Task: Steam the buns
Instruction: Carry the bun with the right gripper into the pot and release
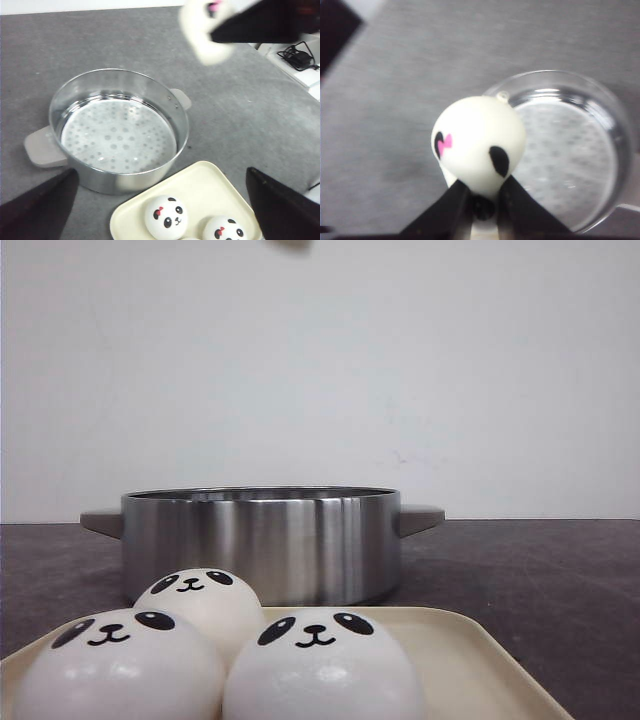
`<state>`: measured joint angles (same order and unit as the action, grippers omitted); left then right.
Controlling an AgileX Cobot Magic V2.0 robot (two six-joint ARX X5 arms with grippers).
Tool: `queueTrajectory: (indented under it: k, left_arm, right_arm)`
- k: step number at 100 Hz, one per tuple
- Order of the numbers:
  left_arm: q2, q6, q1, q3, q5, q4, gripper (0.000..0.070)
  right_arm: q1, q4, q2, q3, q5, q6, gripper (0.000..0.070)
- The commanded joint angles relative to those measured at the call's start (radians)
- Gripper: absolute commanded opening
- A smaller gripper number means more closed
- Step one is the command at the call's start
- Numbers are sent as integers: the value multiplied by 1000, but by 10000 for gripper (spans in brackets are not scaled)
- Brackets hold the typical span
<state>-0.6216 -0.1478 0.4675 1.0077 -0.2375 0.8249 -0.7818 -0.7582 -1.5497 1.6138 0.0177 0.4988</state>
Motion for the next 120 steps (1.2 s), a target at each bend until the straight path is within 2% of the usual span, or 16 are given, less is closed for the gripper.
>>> queueTrajectory:
  k: [1, 15, 47, 76, 120]
  left_arm:
    - [-6, 9, 5, 14, 5, -14, 700]
    - [-6, 9, 5, 14, 5, -9, 700]
    - [-6, 10, 5, 14, 10, -8, 700]
    - [-6, 12, 5, 14, 10, -8, 700]
    - [-6, 13, 5, 14, 10, -7, 700]
  right_arm:
    - [13, -14, -103, 59, 1, -67, 0]
    - [61, -5, -264, 117, 1, -69, 0]
    - [119, 16, -501, 120, -5, -46, 0]
    - [139, 80, -546, 120, -72, -8, 0]
    - [145, 63, -550, 120, -44, 14, 3]
